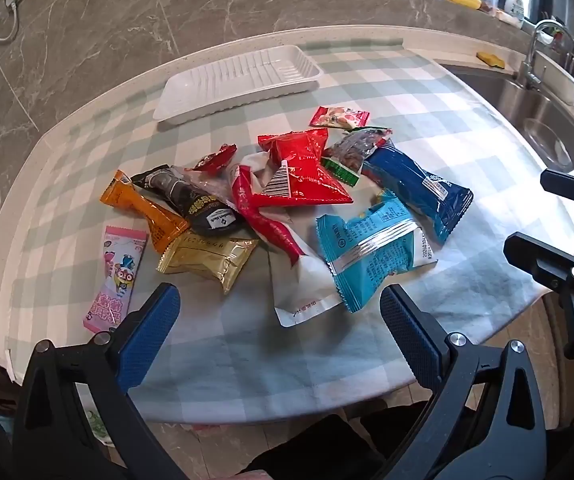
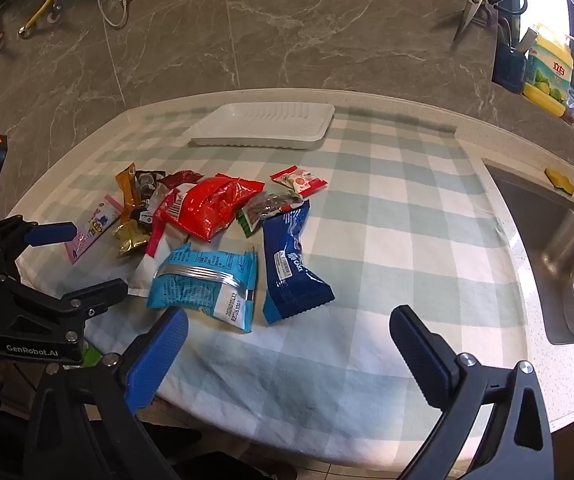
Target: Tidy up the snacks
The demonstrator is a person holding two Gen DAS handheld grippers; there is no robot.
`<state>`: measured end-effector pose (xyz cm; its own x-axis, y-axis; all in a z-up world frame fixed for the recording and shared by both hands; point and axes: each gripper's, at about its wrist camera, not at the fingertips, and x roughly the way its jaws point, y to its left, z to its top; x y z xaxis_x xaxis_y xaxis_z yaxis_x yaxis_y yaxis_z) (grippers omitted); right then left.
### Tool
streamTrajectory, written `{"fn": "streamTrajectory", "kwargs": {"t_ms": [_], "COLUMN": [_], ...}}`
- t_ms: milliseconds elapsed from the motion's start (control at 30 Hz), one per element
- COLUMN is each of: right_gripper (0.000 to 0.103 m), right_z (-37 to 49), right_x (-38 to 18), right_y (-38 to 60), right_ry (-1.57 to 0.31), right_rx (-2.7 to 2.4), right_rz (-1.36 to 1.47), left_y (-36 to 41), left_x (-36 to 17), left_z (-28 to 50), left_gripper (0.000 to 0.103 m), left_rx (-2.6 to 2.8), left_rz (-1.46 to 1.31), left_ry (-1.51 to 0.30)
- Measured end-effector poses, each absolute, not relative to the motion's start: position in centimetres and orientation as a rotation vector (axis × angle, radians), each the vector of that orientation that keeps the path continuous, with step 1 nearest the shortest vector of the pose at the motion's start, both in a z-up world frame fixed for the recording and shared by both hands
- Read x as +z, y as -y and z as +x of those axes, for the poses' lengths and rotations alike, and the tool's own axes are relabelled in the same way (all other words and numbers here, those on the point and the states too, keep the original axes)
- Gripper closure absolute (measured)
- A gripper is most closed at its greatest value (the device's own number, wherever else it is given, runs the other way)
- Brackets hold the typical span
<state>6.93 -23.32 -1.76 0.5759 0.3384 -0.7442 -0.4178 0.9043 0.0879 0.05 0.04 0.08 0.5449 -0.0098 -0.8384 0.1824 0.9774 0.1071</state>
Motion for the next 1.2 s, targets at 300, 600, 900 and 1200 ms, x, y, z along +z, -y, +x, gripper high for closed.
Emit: {"fn": "streamTrajectory", "kwargs": {"t_ms": [300, 600, 900, 1200], "right_gripper": [0.000, 0.000, 0.000, 0.000], "right_z": [6.89, 6.83, 6.83, 6.84], "right_x": [-1.82, -1.75, -1.79, -1.83], "right_y": [23.03, 22.89, 22.66, 22.65], "right_ry": [-0.848, -0.845, -0.845, -0.843], "right_rx": [0.443, 0.443, 0.444, 0.444], "right_rz": [-0.100, -0.102, -0.102, -0.102], "left_y": [-0.23, -0.42, -0.61, -0.66], "left_x": [0.03, -0.02, 0.24, 0.28], "left_z": [-0.14, -0.08, -0.42, -0.40], "left_gripper": [0.002, 0.002, 0.002, 0.002], "left_rx": [-0.091, -0.091, -0.087, -0.088], "left_rz": [0.204, 0.202, 0.201, 0.203], "left_ry": [-0.981, -0.981, -0.981, -0.981]}}
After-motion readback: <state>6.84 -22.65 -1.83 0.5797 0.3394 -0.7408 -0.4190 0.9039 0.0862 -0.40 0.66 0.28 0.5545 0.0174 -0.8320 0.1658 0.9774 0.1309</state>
